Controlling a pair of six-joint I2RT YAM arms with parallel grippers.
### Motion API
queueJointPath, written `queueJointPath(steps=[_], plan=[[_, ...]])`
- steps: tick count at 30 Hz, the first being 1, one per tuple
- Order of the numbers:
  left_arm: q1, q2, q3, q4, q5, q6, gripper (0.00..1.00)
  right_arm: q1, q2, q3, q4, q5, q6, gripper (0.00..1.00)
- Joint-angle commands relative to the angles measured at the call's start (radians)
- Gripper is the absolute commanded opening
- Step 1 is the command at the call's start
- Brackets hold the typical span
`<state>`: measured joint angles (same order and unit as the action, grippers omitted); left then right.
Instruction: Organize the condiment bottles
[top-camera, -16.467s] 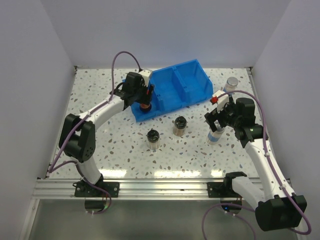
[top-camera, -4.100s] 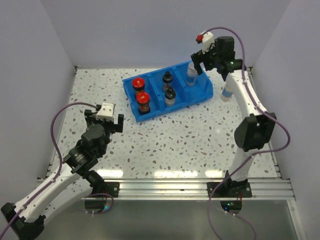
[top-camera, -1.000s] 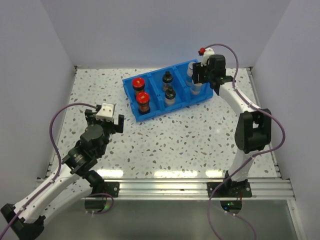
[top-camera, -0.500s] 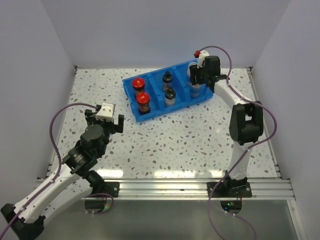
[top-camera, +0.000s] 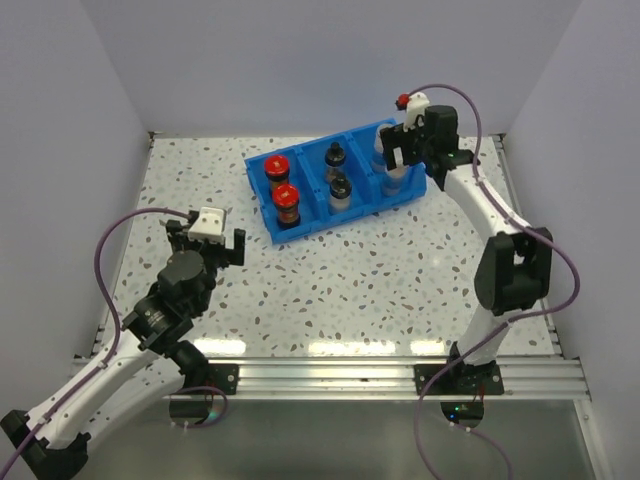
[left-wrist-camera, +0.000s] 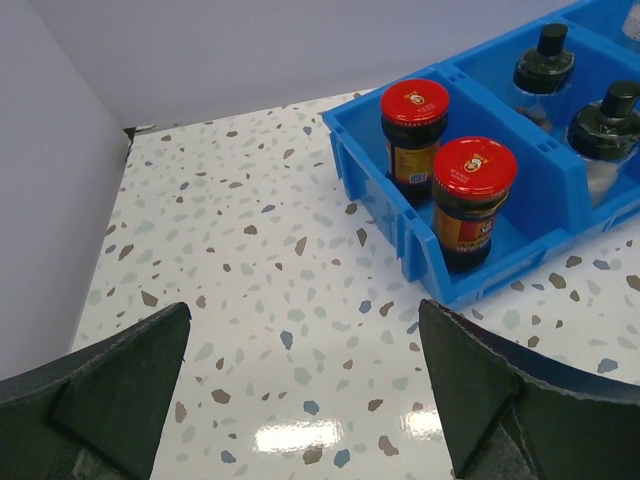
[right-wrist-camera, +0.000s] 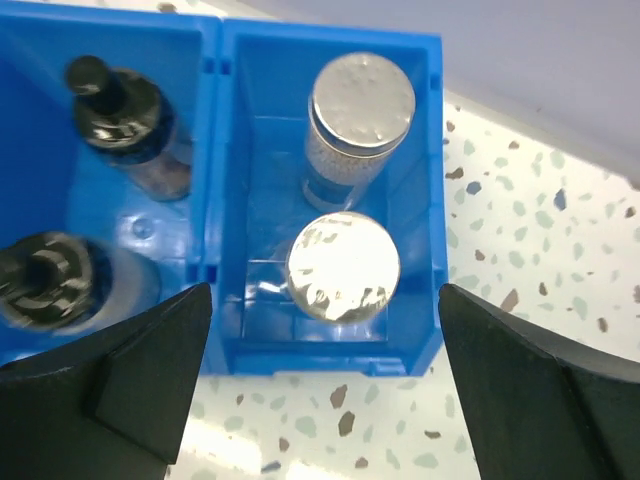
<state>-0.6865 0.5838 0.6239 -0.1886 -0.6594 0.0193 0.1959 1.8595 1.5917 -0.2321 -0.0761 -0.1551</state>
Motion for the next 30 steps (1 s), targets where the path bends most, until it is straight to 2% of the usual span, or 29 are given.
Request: queueJointPath(steps=[1, 9, 13, 20, 25, 30], plan=[[0.005, -0.016, -0.001, 0.018, -0.013, -0.005, 1.00, 0.002, -0.238, -0.062, -0.026, -0.080, -0.075, 0.99], [0.004, -0.027, -0.004, 0.026, 0.010, -0.012, 1.00, -0.006, -0.576, -0.263, -0.157, -0.004, -0.002, 0.99], [0.005, -0.035, -0.010, 0.037, 0.015, -0.012, 1.00, -0.013, -0.765, -0.451, -0.142, 0.093, 0.034, 0.99], [0.005, -0.018, -0.015, 0.037, 0.017, -0.012, 1.00, -0.027, -1.054, -0.653, -0.108, 0.278, 0.077, 0.99], [0.004, -0.006, -0.015, 0.035, 0.020, -0.013, 1.00, -0.038, -1.164, -0.733, -0.113, 0.432, 0.103, 0.99], [0.005, 0.004, -0.015, 0.035, 0.023, -0.012, 1.00, -0.056, -1.215, -0.774, -0.127, 0.516, 0.120, 0.98]])
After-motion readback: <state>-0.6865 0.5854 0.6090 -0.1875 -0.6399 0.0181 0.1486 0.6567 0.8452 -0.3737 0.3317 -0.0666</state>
